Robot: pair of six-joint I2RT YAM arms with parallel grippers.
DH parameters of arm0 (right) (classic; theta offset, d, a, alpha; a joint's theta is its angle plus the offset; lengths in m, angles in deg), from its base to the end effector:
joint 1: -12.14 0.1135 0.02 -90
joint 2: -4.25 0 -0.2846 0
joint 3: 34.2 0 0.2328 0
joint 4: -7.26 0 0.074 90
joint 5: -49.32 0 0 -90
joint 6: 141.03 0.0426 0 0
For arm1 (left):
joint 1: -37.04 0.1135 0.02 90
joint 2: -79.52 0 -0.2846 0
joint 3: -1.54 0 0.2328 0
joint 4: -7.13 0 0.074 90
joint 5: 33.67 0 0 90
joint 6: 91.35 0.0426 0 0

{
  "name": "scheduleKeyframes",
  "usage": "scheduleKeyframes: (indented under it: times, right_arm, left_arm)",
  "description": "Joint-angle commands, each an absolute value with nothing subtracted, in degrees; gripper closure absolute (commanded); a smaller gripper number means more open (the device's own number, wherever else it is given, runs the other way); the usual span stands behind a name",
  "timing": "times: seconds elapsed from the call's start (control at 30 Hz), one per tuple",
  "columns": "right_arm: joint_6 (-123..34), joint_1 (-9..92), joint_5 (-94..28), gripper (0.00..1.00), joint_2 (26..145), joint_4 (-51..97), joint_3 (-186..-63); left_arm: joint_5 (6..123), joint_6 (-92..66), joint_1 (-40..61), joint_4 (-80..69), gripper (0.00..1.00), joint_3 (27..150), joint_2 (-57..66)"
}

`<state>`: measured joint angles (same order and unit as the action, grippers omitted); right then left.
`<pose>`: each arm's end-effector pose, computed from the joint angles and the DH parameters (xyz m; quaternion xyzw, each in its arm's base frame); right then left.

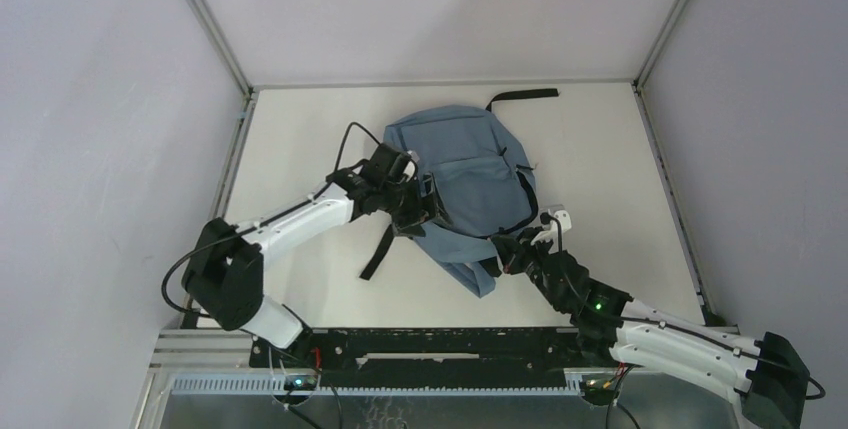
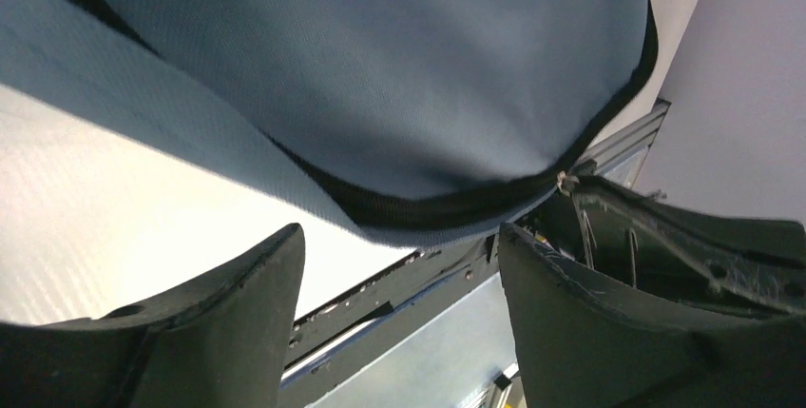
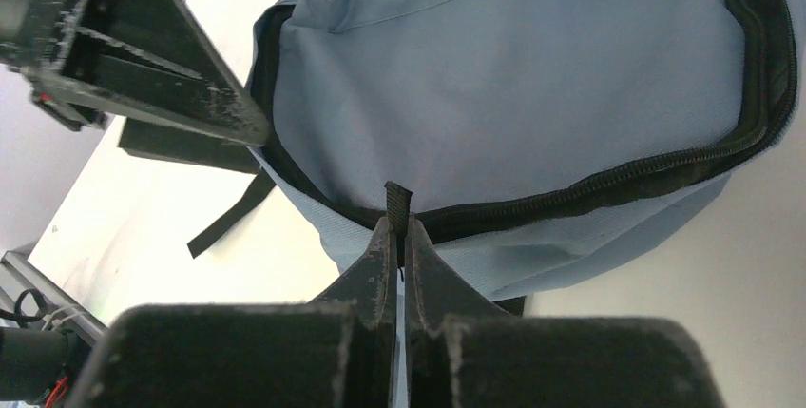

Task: Pack the student bag
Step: Zip the student bag at the center of the board.

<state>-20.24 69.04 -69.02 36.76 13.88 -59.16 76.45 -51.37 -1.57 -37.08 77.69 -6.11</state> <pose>0.0819 0.0885 0.2086 -0.0262 0.7791 0.2734 0.5635 0.2217 -0.1958 0.2671 -0.0388 0.9364 -0.3331 0.1036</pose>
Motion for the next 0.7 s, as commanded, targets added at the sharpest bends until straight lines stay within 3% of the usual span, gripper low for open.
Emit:
scheduleKeyframes:
  times: [0.0,0.07,0.13,0.17,0.2,0.23,0.27,0.5,0.67]
  right_arm:
    - [-21.62,69.74,-69.01,1.0,36.77,12.35,-61.35]
    - [-22.17,69.87,-69.01,1.0,36.51,12.8,-61.34]
    - [-22.67,69.95,-68.89,1.0,36.02,13.51,-61.31]
    - [-22.83,69.97,-68.94,1.0,35.72,13.99,-61.26]
    - [-22.98,69.93,-69.32,1.0,35.25,14.59,-61.2]
    - [-22.87,69.89,-69.88,1.0,34.69,15.34,-61.09]
    - [-22.84,69.79,-70.28,1.0,33.99,15.95,-60.86]
    - [-23.16,64.7,-69.07,1.0,26.72,17.36,-58.39]
    - [-23.11,54.95,-61.74,1.0,27.18,15.42,-58.38]
  left_arm:
    - [76.36,-53.82,-1.5,-32.17,0.23,78.25,-8.73]
    - [76.09,-53.82,-1.16,-30.84,0.29,78.29,-9.8]
    - [76.92,-53.91,-0.6,-29.11,0.44,77.72,-10.51]
    - [77.83,-53.99,-0.15,-27.86,0.58,77.17,-10.65]
    - [79.01,-54.14,0.39,-26.42,0.79,76.46,-10.6]
    - [80.12,-54.31,1.09,-25.33,0.92,75.72,-10.42]
    - [80.99,-54.16,1.88,-24.58,0.99,74.98,-10.01]
    - [81.89,-48.74,15.22,-27.93,1.0,65.44,-0.12]
    - [80.71,-42.17,24.92,-35.6,1.0,61.93,6.23]
